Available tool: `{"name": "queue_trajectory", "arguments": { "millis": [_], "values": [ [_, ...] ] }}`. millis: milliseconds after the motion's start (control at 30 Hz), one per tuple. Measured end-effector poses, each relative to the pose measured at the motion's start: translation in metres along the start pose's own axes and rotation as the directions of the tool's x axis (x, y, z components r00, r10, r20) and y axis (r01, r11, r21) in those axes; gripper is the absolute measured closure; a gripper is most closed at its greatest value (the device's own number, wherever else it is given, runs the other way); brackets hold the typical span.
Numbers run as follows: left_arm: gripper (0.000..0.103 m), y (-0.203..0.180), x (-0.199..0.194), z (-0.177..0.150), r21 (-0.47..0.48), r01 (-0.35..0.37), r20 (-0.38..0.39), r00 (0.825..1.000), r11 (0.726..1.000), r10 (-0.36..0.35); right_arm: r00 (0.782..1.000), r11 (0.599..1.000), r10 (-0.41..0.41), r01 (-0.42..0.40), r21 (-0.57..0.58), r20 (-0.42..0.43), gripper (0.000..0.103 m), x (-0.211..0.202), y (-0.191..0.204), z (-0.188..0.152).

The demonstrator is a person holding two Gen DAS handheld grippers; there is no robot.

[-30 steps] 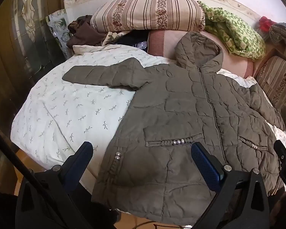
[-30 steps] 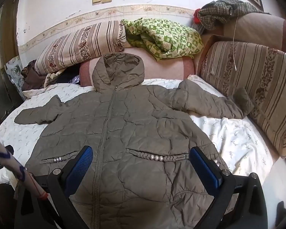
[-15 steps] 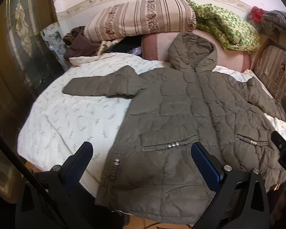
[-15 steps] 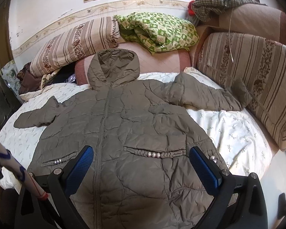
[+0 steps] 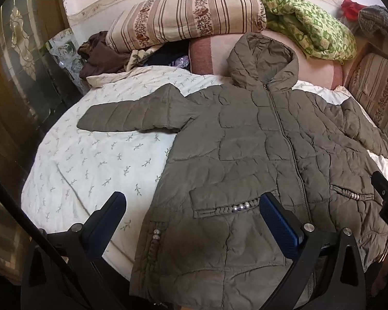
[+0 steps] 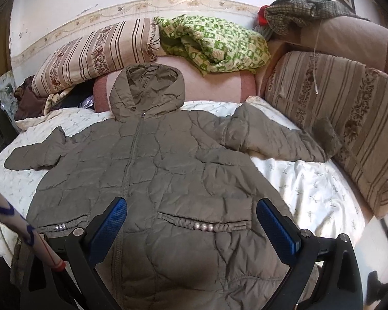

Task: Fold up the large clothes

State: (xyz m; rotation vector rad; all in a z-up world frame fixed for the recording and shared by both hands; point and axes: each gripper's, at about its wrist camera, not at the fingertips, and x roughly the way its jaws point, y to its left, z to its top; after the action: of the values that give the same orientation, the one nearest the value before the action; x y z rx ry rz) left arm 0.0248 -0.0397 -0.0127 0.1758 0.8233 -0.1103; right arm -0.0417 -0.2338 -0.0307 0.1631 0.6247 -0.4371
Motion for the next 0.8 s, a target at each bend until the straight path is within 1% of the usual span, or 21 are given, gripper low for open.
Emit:
{"name": "queue_trajectory", "arguments": {
  "millis": [233,400,800],
  "values": [
    [0.000,-0.001,0.015,0.003,0.014,0.056,-0.028,0.998,0.998,-0.055,0.996,1.000,0.025,-0.024,0.015,-0.084,0.003,0.016,0.002,0.005],
    [0.001,0.007,0.023,0.002,-0.027,0.132,-0.063,0.989,0.991,-0.133,0.992,0.999,0.025,-0.028,-0.018,-0.124,0.003,0.024,0.013,0.003],
    [0.001,0.034,0.033,-0.001,-0.093,0.163,-0.080,0.982,0.982,-0.170,0.986,0.997,0.012,-0.024,-0.072,-0.164,0.004,0.028,0.038,0.001]
  ]
}}
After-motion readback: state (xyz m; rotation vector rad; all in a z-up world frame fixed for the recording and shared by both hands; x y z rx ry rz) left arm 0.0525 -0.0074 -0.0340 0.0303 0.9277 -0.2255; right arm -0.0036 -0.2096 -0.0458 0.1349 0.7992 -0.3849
